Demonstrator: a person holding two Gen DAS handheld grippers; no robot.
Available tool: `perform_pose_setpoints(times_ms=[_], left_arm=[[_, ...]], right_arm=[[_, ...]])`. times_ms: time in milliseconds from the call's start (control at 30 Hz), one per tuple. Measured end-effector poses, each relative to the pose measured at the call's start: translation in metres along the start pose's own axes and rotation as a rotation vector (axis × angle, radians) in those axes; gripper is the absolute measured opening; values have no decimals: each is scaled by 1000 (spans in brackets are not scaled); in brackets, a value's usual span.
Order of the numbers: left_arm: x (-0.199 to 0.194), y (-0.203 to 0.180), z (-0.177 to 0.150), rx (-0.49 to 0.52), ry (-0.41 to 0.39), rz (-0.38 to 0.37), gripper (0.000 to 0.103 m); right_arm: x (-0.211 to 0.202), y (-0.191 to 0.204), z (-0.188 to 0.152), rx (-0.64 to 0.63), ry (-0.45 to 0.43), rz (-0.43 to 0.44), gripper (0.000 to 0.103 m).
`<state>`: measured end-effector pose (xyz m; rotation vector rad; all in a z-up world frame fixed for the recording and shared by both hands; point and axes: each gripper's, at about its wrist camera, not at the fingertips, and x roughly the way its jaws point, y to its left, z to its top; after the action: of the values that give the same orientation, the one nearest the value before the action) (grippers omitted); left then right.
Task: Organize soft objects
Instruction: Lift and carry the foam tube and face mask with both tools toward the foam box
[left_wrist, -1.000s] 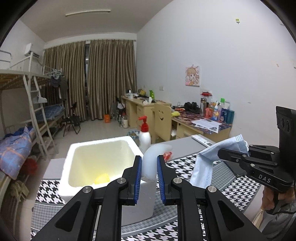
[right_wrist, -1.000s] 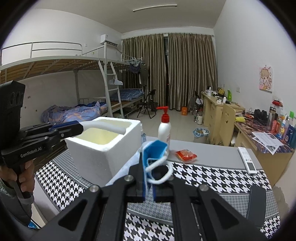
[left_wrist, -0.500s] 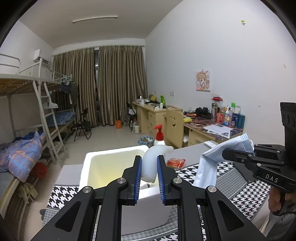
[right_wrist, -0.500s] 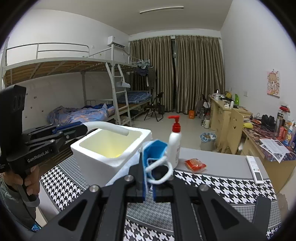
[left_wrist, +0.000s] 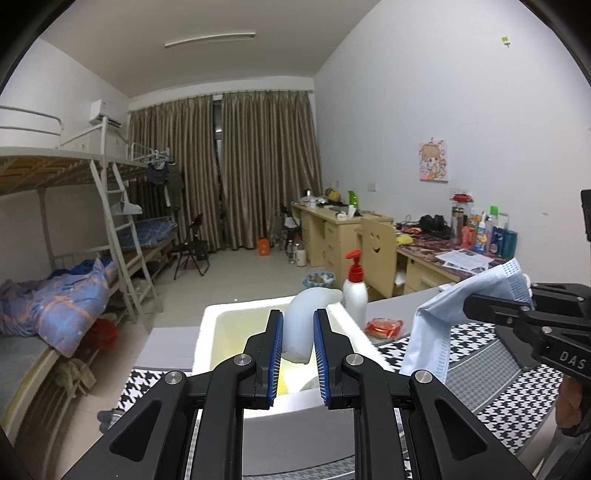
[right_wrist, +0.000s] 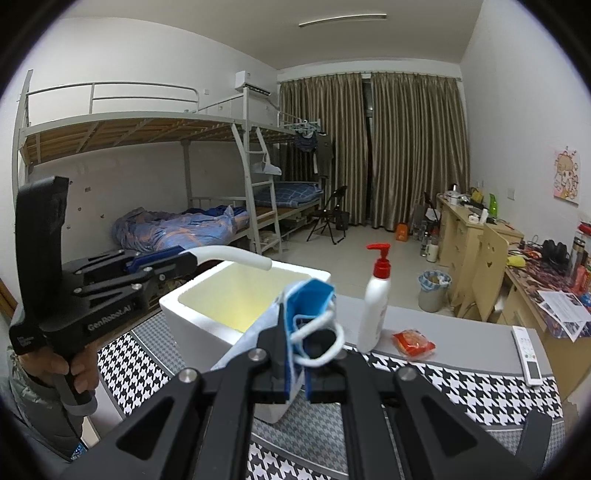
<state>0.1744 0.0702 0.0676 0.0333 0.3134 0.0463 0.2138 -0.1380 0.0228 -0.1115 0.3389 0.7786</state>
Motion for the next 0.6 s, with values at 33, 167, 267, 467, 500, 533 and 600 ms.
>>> perform_pose_setpoints(times_ms=[33, 167, 267, 467, 500, 533, 600], left_arm=[[1, 1, 0, -3, 4, 3, 18], [6, 5, 0, -8, 10, 20, 18], [9, 6, 0, -4, 10, 39, 18], [17, 11, 0, -12, 24, 44, 18], [18, 11, -1, -13, 26, 45, 20], [20, 12, 0, -16, 29, 49, 21], [24, 14, -1, -19, 38, 56, 22]], right_arm=[[2, 1, 1, -1, 2, 5, 7], [7, 3, 5, 2, 8, 23, 7], [8, 4, 6, -1, 10, 28, 7], [12, 8, 9, -7, 15, 35, 7], [12, 8, 9, -6, 15, 36, 7], [12, 7, 7, -5, 16, 37, 7], [12, 6, 6, -6, 19, 36, 7]])
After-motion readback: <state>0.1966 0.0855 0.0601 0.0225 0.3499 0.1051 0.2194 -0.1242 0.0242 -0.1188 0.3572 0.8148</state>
